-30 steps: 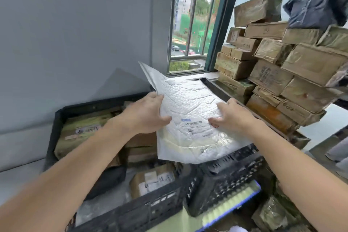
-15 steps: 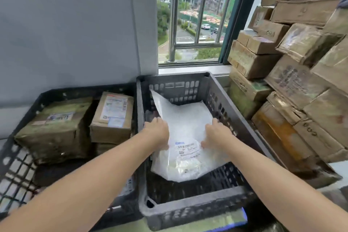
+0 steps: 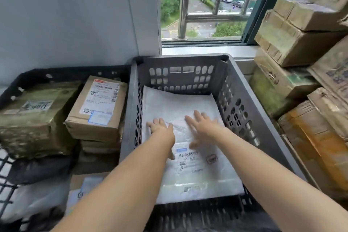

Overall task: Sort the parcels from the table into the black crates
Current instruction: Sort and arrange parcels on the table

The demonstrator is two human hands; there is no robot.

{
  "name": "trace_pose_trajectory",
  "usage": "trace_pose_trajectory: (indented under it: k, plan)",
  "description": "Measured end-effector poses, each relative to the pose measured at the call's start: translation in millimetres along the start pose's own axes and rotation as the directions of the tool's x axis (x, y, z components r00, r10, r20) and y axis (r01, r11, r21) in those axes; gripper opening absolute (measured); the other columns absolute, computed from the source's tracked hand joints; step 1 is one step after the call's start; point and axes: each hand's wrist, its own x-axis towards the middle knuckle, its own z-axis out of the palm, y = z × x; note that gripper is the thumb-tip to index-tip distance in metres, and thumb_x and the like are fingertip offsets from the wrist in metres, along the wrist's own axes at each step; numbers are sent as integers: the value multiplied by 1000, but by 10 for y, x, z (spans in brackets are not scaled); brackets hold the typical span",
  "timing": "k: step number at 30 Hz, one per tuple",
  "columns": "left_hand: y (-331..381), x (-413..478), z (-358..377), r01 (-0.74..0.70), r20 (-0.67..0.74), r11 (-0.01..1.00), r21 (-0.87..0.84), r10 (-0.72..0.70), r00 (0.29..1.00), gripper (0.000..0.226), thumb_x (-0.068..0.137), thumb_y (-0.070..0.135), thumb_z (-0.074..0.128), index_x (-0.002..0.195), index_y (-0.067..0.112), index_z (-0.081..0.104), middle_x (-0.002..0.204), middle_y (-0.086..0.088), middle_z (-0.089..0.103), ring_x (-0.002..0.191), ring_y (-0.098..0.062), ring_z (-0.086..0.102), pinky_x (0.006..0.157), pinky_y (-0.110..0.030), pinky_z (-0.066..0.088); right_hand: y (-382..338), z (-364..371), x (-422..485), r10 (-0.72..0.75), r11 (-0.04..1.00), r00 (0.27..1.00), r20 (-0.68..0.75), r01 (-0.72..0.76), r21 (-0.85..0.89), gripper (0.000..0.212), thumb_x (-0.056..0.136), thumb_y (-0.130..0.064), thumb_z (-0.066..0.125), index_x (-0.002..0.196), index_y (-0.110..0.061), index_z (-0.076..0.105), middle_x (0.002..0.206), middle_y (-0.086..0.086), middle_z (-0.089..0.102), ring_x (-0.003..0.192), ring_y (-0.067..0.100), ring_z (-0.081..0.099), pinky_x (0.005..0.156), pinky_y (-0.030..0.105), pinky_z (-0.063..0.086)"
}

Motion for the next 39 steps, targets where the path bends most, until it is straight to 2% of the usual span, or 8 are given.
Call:
trace_pose_trajectory:
  k: [5,10,14,19,28,34,37,39]
  plan:
    - [137,306,343,-26,73,986,-166,39,997,138,74,54,80,152,14,-26,159,-22,-26,148,-45,-14,115,-63,23,169,266,151,-14,999,998,57,11,47,113,69,-71,68,149,-45,-8,165,0,-10,152,29,-4,114,62,25]
    - [110,428,110,-40,-114,989,-139,24,993,113,80,46,79,154,3,6,157,-27,17,144,-44,21,110,-60,32,159,-37,193,-26,998,996,90,21,55,121,65,-71,76,156,-38,3,165,6,-7,150,33,-3,111,74,13]
    - [-18,608,89,-9,-62,993,-119,2,998,139,71,51,84,155,10,-19,162,-24,-15,149,-45,-8,117,-63,15,197,-81,260,-48,998,984,173,40,50,140,54,-69,83,155,-39,-10,163,4,-21,149,35,-18,112,71,4]
    - [50,880,353,-10,48,975,-223,22,999,160,56,49,93,149,16,-33,157,-17,-34,147,-41,-21,119,-60,15,258,148,356,-67,996,975,211,55,64,138,57,-62,86,154,-42,-11,162,1,-27,149,31,-23,116,65,7]
    - [252,530,135,43,32,996,-75,-41,999,132,76,57,77,154,6,-17,161,-25,-15,149,-47,-4,113,-68,19,73,0,153,-65,982,995,79,77,-172,135,57,-75,77,155,-25,-1,162,14,-2,148,39,4,106,74,22]
    - [449,243,466,13,29,999,-32,-12,1000,137,76,59,76,151,4,-25,160,-27,-18,148,-49,-2,114,-65,22,-30,302,-123,-58,981,984,171,88,-172,148,54,-73,81,153,-29,-20,163,12,-20,149,42,-13,113,72,13]
    - [432,360,441,6,-13,996,-84,-8,1000,120,84,55,70,154,1,-10,161,-29,-2,145,-51,14,112,-62,30,-2,197,-7,-88,991,978,192,105,-83,130,61,-75,74,156,-28,0,164,13,-1,149,41,3,112,69,18]
    - [337,458,250,-13,-75,974,-228,-4,997,96,89,57,62,153,4,16,156,-23,22,139,-43,31,108,-58,38,60,-1,129,-118,993,991,59,117,27,88,77,-74,62,148,-31,32,158,11,24,144,33,22,110,61,28]
